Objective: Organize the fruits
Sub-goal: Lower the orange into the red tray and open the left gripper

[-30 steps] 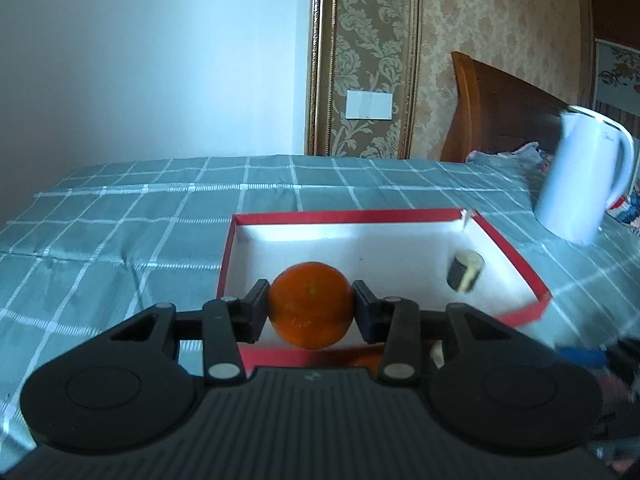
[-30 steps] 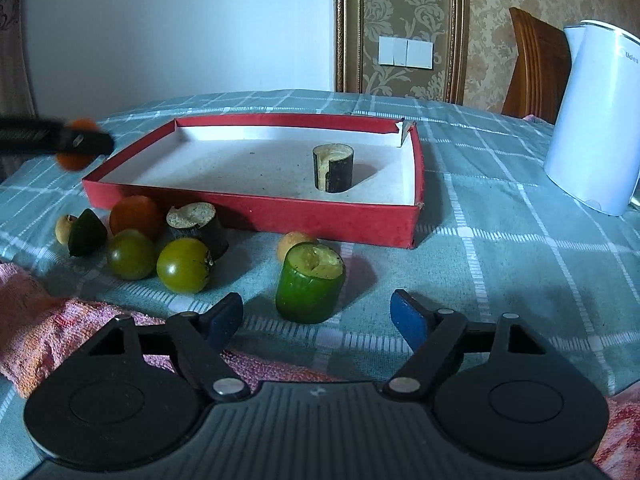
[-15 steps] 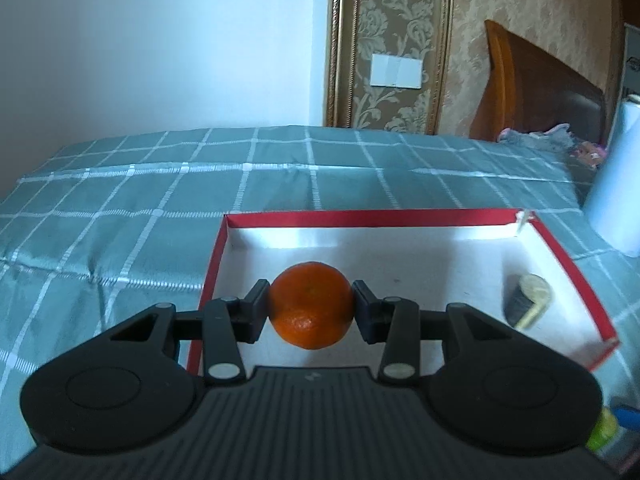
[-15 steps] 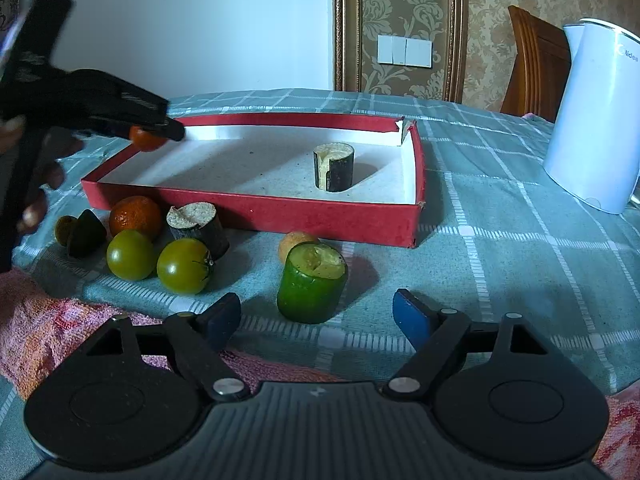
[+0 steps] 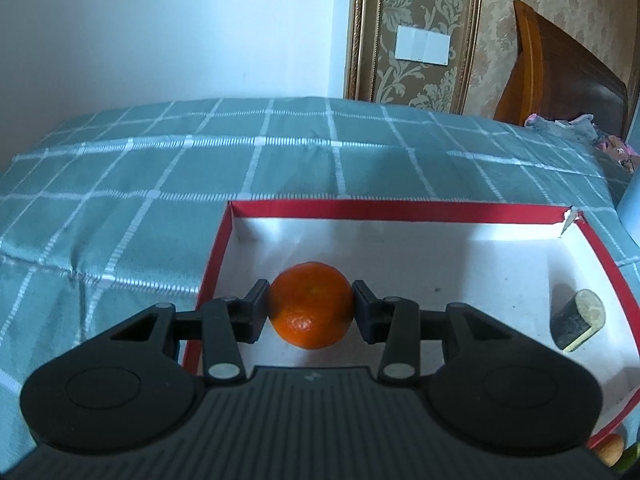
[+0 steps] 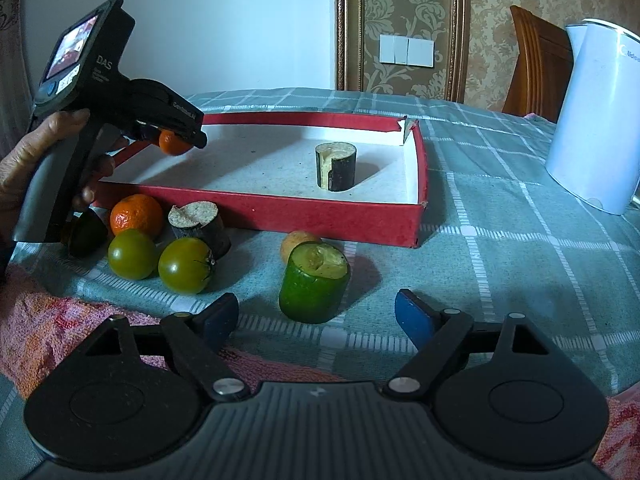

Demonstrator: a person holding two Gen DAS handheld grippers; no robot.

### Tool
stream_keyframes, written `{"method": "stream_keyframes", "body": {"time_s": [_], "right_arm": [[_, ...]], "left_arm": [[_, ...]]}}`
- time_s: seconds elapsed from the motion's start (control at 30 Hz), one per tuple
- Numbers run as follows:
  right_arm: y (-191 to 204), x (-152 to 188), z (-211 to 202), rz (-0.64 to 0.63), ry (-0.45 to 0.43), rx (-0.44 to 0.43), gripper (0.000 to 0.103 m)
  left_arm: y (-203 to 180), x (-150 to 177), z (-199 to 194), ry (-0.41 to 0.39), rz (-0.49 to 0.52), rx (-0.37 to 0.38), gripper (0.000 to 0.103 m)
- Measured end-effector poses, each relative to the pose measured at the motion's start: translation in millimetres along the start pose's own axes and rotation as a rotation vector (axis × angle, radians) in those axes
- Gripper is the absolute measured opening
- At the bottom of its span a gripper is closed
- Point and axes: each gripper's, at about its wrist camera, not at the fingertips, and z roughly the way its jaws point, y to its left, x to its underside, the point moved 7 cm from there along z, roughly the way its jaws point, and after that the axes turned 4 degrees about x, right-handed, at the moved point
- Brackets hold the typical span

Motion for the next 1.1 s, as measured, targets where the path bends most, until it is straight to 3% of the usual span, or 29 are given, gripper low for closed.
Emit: {"method": "stream_keyframes", "body": {"time_s": [0.2, 0.27, 0.33, 0.7, 0.8, 1.1], "right_arm": [[0, 0, 0, 0.000, 0.000, 0.000, 0.086], [0, 0, 0, 0.000, 0.000, 0.000, 0.086], [0, 0, 0, 0.000, 0.000, 0.000, 0.086], [0, 0, 0, 0.000, 0.000, 0.000, 0.086], [0, 0, 0, 0.000, 0.000, 0.000, 0.086], [0, 0, 0, 0.000, 0.000, 0.000, 0.086]], "left_arm": [[1, -1, 4, 0.031, 0.001, 0.000, 0.041], [-1, -1, 5, 0.036, 0.013, -0.003, 0.045], [-1, -1, 5, 0.035, 0.012, -0.009, 0.058], [-2, -2, 0, 0.032, 0.032, -0.021, 0.072], [-2, -3, -6, 0.008, 0.044, -0.030, 0.083], [2, 1, -59, -0.076, 0.032, -0.013, 0.087]]}}
